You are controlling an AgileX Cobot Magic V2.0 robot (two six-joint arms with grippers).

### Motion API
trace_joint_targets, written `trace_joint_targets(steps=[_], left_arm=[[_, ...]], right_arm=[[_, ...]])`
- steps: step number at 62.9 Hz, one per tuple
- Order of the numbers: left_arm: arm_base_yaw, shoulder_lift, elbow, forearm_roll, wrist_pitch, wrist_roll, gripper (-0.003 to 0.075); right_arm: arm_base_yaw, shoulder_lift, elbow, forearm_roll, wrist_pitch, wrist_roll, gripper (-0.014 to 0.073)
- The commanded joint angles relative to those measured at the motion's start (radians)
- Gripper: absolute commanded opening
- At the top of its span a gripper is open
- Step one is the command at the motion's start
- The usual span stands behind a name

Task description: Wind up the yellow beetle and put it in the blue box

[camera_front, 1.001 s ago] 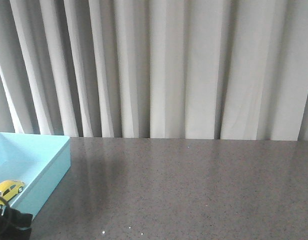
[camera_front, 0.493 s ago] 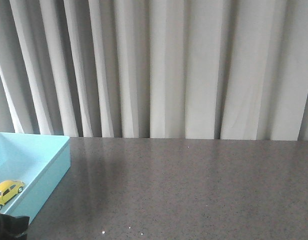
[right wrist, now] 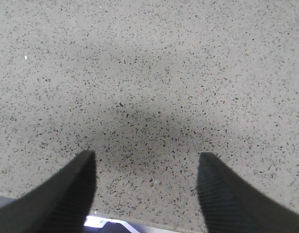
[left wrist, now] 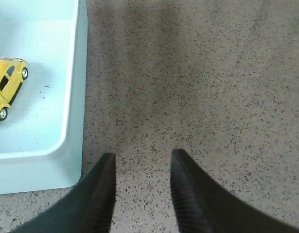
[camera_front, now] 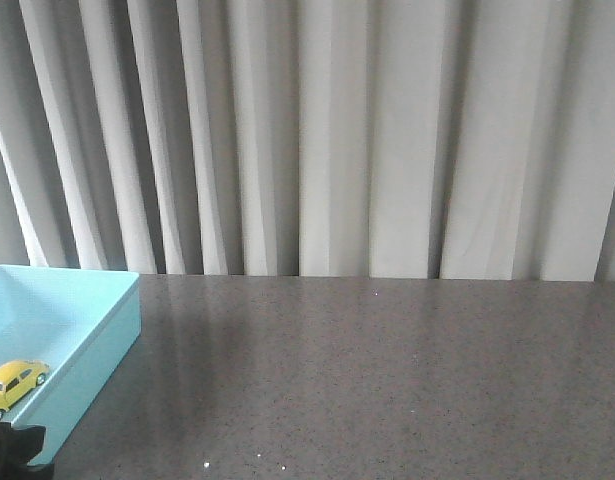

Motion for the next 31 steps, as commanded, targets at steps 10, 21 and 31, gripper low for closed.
trace_joint_targets(steps=[10,21,31], left_arm=[[-0.006,-0.016,-0.021,-0.011,-0.06,-0.008,0.0026],[-0.006,-0.016,-0.021,-0.011,-0.064,-0.008,-0.0006],[-0.006,-0.016,-0.021,-0.011,-0.063,-0.008,-0.0007]], right_arm=[[0.001,-0.004,-0.023,0.001,-0.048,0.0,0.0155],[0.001,-0.004,-0.023,0.001,-0.048,0.0,0.0001],[0.001,-0.004,-0.023,0.001,-0.048,0.0,-0.0008]])
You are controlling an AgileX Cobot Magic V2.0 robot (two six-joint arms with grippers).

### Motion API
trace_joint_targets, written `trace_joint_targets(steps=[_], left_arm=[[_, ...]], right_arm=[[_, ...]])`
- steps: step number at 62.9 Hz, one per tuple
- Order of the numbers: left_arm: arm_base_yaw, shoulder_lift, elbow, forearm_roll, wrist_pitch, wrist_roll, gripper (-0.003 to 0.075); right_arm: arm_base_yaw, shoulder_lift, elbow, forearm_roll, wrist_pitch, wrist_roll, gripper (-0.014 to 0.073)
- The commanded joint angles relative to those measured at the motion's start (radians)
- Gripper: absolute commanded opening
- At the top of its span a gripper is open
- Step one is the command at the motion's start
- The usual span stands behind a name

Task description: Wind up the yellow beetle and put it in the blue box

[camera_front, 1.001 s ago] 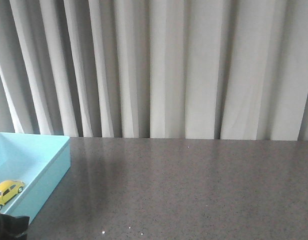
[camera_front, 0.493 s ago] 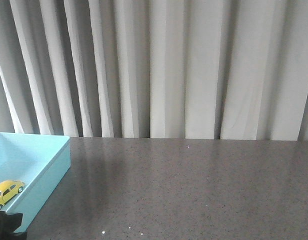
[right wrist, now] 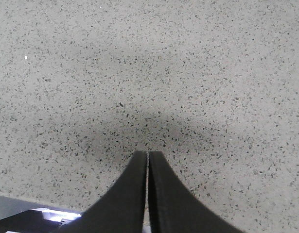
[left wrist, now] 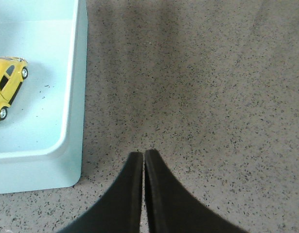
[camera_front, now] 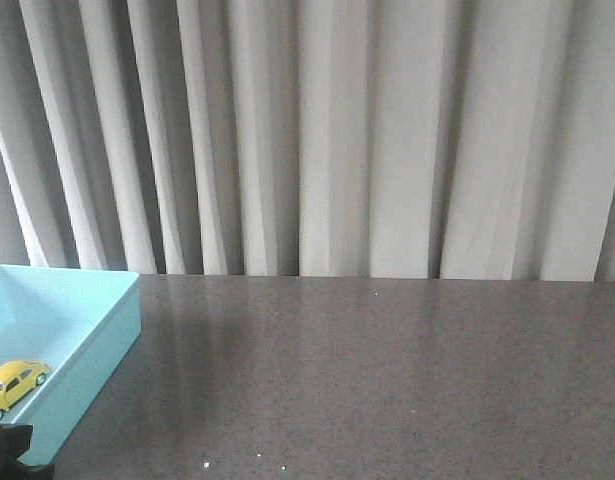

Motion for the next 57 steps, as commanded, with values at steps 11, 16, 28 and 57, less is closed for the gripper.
trace_joint_targets(steps=[11,16,28,57], left_arm=[[-0.006,-0.016,-0.021,-0.011,-0.064,-0.008,-0.0006],[-0.006,-0.016,-0.021,-0.011,-0.064,-0.008,-0.0005],[-0.005,-0.031,-0.021,-0.011,-0.065,-0.008,-0.0005],[-0.005,-0.532,0.385,-0.001,-0.186,-0.005,-0.0005]], right_arm=[[0.001,-0.004,-0.023,0.001,-0.048,0.0,-0.0007],[0.001,-0.004,-0.023,0.001,-0.048,0.0,-0.0007],[0.001,-0.004,-0.023,0.001,-0.048,0.0,-0.0007],[0.001,-0.004,-0.023,0.001,-0.048,0.0,-0.0007]])
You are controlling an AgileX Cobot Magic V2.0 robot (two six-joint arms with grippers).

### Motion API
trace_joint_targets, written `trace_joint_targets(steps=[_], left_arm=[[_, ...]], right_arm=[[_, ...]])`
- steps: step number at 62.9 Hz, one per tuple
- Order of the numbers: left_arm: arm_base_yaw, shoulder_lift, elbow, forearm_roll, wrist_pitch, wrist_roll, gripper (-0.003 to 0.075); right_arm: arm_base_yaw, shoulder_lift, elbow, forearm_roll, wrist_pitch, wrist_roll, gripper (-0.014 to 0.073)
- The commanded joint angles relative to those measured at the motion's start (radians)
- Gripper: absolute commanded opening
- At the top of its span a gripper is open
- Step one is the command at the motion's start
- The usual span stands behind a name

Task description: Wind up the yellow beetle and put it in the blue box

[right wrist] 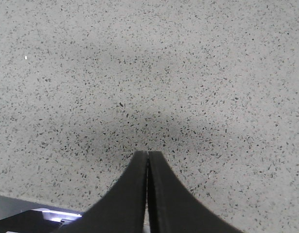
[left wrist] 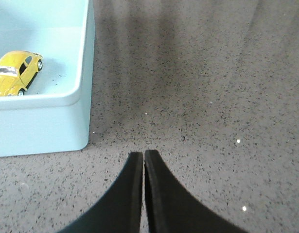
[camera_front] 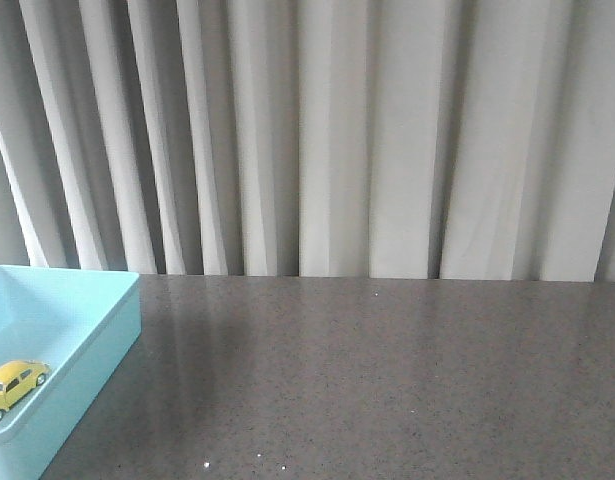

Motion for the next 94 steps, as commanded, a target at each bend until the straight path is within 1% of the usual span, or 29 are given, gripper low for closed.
trace_joint_targets(steps=[1,3,14,22,32,39,94], left_arm=[[-0.005,-0.155,0.093,-0.003,-0.119,-0.005,-0.0005],[-0.005,-0.234,0.14,-0.004,-0.137,-0.005,-0.0005],[-0.005,-0.507,0.325,-0.004,-0.231,-0.005,-0.0005],[-0.005,-0.622,0.407,-0.004,-0.295,-0.005,-0.0005],[-0.005,-0.684,0.41,-0.002,-0.279,0.015,-0.0005],[-0.005,-0.682,0.41,-0.002,-0.279,0.056,-0.0005],[-0.005,-0.681,0.407,-0.005,-0.279,0.056,-0.0005]], right_arm=[[0.001,-0.004,-0.023,0.0,-0.048,0.0,-0.0007],[0.001,-0.004,-0.023,0.0,-0.048,0.0,-0.0007],[0.001,-0.004,-0.023,0.0,-0.047,0.0,-0.0007],[0.001,-0.004,-0.023,0.0,-0.047,0.0,-0.0007],[0.001,-0.004,-0.023,0.0,-0.047,0.0,-0.0007],[0.001,-0.004,-0.023,0.0,-0.047,0.0,-0.0007],[0.001,-0.004,-0.023,-0.001,-0.048,0.0,-0.0007]])
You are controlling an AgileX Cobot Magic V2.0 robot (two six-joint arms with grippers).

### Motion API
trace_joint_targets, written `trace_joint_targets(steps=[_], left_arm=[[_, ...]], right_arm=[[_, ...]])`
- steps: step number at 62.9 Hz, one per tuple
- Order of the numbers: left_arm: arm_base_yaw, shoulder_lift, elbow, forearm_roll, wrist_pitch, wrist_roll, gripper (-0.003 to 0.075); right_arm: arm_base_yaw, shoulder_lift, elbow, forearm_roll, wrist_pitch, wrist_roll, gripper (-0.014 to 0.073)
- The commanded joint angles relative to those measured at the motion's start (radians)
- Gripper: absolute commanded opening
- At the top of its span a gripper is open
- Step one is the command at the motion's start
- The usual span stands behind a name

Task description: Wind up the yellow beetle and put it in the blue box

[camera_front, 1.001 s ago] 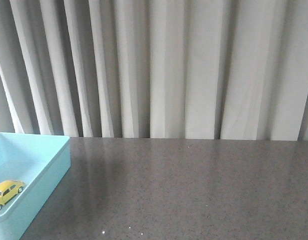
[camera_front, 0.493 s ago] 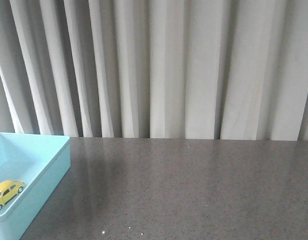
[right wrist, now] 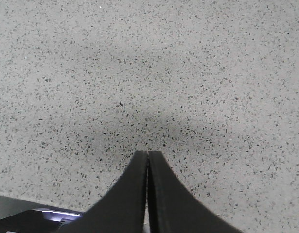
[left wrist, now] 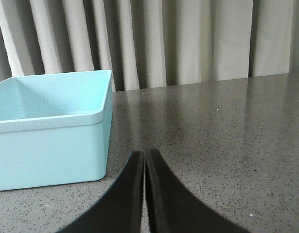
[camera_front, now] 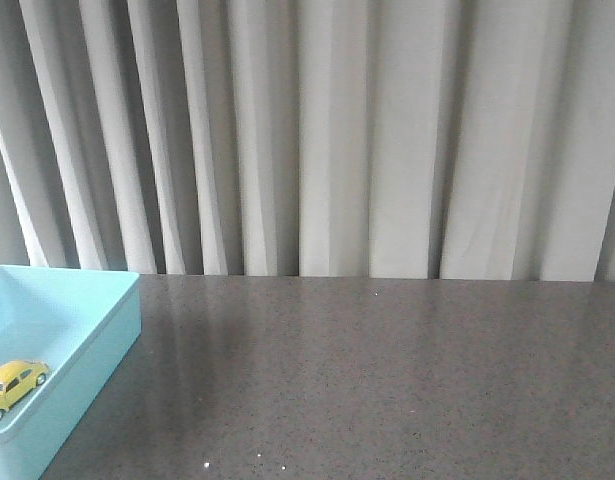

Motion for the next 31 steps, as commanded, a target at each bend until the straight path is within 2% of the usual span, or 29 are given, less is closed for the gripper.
trace_joint_targets(steps=[1,9,13,26,31], left_arm=[[-0.005,-0.016,-0.01,-0.006,-0.075,0.0,-0.0005],[-0.005,-0.016,-0.01,-0.006,-0.075,0.0,-0.0005],[-0.005,-0.016,-0.01,-0.006,-0.075,0.0,-0.0005],[-0.005,-0.016,-0.01,-0.006,-0.075,0.0,-0.0005],[-0.005,-0.016,-0.01,-0.006,-0.075,0.0,-0.0005]], right_arm=[[0.001,-0.004,-0.023,-0.006,-0.048,0.0,-0.0007],[-0.004,-0.049,-0.021,-0.055,-0.073,-0.003,-0.0007],[-0.02,-0.097,-0.001,-0.06,-0.15,-0.003,-0.0007],[-0.081,-0.342,0.206,-0.031,-0.591,0.001,-0.0007],[-0.102,-0.446,0.321,-0.007,-0.713,0.001,-0.0007]])
